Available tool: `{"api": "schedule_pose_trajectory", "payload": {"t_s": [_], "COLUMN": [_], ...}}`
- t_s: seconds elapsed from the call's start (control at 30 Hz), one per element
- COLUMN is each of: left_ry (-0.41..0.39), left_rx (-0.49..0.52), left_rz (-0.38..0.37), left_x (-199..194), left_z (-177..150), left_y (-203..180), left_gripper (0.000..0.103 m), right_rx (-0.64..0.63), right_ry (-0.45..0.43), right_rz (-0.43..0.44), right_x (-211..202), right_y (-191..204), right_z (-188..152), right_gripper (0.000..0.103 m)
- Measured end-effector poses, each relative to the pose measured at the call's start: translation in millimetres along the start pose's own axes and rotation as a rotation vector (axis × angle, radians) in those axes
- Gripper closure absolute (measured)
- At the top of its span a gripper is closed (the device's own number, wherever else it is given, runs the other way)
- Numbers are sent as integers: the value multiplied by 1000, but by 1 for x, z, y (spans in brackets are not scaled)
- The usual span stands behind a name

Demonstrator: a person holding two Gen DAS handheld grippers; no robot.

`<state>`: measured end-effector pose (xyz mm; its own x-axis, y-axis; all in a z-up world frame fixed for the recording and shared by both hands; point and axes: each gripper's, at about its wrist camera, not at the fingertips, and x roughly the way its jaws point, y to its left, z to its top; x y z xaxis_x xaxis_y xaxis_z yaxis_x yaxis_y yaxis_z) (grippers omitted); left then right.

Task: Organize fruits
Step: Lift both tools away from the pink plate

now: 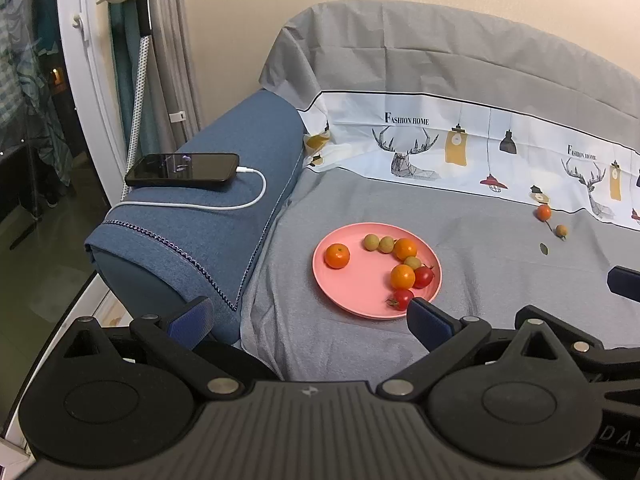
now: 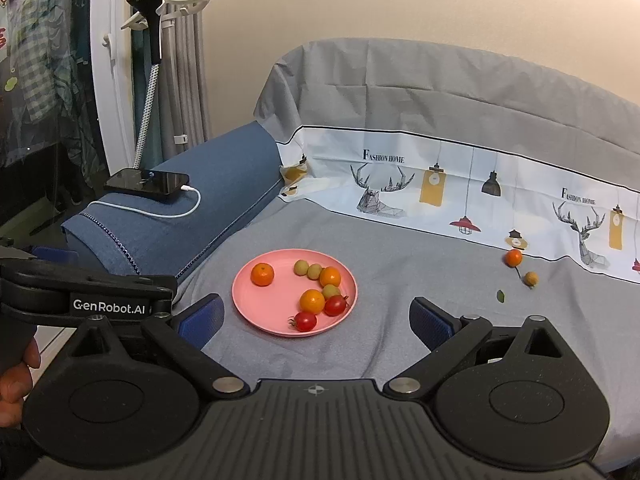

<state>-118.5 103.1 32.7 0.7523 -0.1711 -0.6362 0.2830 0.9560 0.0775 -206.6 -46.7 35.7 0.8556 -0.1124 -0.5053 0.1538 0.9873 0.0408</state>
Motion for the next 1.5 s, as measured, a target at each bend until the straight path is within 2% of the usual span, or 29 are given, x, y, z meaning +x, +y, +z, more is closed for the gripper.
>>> {"api": "schedule_pose_trajectory", "payload": {"t_s": [0.87, 1.5], "left_ry": [34, 89], "left_rx": [6, 43], "left_rz": [-5, 4], "left_x": [11, 31], "left_z": [-3, -3], "left_y": [0, -10], "left_gripper": [0, 0], "right_rx": [15, 44], "right_ry": [29, 71], "right_rz": [9, 20], "right_x": [7, 25], "right_y": [0, -8], "right_z": [-4, -8], "right_gripper": [4, 4]}}
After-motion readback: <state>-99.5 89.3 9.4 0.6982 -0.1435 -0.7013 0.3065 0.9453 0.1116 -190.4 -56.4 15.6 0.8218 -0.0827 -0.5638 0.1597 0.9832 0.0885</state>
